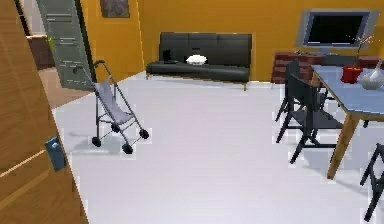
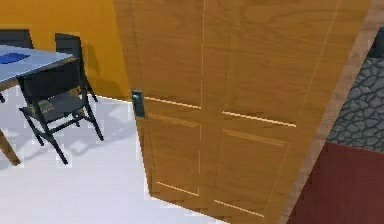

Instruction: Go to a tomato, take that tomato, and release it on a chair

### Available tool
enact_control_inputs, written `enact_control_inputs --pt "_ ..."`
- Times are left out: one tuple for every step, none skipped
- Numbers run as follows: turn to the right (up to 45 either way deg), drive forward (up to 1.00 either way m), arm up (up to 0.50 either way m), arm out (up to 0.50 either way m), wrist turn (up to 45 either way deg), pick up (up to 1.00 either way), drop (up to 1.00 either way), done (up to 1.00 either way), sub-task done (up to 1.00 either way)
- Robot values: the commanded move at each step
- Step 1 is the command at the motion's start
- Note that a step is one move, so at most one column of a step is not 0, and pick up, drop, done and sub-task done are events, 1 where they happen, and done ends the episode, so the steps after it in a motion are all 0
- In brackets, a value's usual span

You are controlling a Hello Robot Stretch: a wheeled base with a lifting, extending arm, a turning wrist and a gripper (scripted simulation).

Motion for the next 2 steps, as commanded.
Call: enact_control_inputs --pt "3.0 0.0 0.0 0.0 0.0 0.0 0.0 0.0 0.0" --pt "0.0 1.0 0.0 0.0 0.0 0.0 0.0 0.0 0.0"
